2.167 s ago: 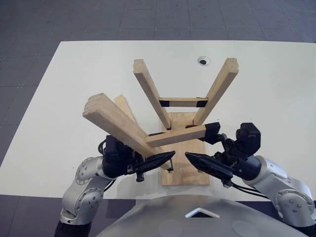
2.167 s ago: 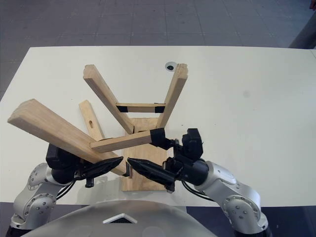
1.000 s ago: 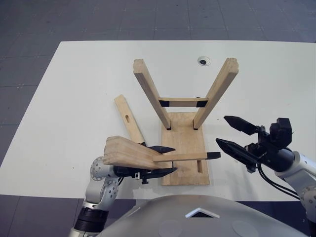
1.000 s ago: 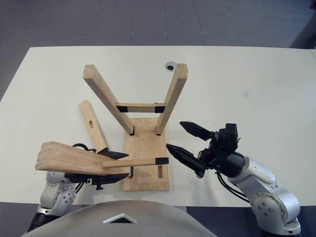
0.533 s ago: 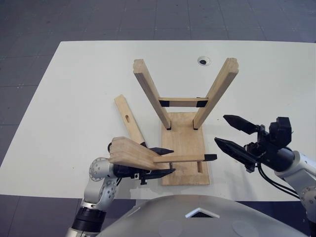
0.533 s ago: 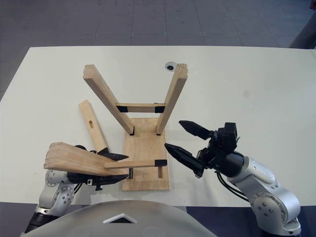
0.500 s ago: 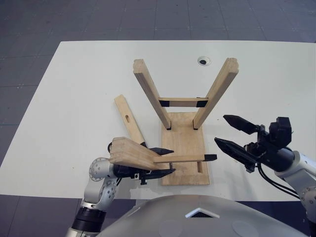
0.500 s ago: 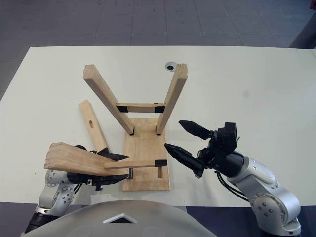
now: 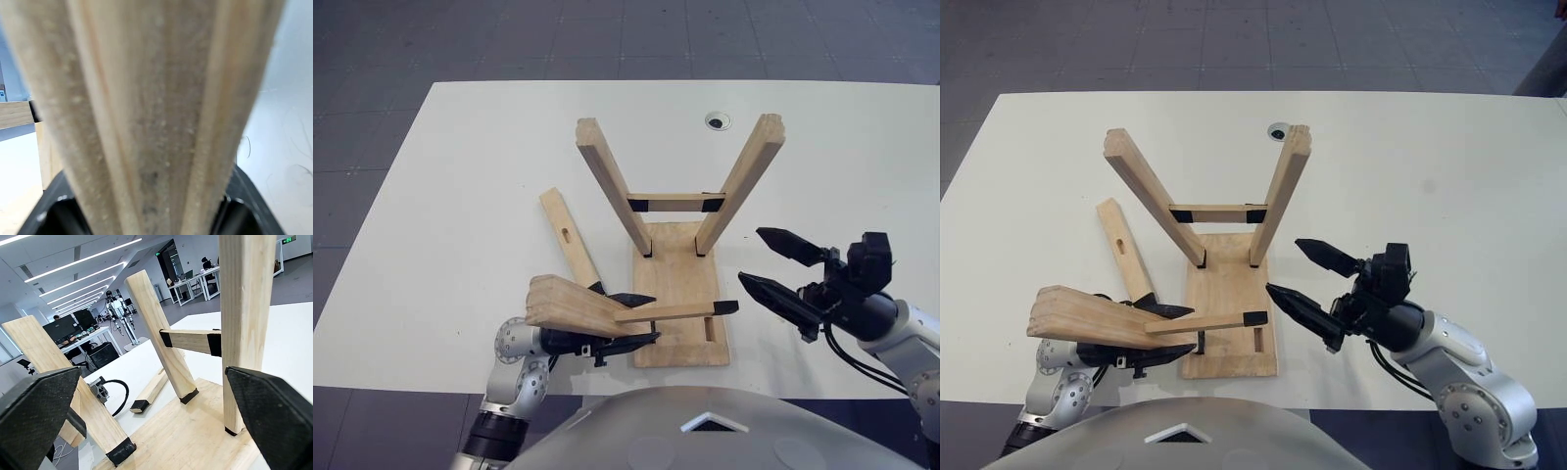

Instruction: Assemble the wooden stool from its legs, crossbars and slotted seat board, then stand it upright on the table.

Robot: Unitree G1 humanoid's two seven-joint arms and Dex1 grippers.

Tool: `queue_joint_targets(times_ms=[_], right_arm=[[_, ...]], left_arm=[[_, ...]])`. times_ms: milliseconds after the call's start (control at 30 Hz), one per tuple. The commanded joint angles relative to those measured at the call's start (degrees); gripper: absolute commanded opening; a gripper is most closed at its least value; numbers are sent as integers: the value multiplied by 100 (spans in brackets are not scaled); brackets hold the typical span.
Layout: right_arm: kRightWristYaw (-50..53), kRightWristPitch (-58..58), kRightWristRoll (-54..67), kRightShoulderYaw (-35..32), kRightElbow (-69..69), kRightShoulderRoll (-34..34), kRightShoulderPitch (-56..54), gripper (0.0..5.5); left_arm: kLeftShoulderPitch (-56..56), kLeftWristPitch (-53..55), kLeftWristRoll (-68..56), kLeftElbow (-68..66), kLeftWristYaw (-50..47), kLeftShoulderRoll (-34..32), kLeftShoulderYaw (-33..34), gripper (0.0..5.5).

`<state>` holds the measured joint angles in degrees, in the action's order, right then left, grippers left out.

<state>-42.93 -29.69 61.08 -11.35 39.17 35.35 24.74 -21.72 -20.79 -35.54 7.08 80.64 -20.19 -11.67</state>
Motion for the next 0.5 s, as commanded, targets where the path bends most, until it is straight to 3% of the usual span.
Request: queue_joint_targets(times_ms=[33,267,500], right_arm=[[47,-71,74,-109,24,26,-58,550],[125,-104,132,-130,51,-12,-118,550],[224,-129,266,-213,17,-58,-95,550]], left_arm=[[-51,55,312,-174,172,-175,-279,205],[91,-37,547,-378,270,-487,-521,205],[291,-487,724,-991,-19,-266,-528,205]])
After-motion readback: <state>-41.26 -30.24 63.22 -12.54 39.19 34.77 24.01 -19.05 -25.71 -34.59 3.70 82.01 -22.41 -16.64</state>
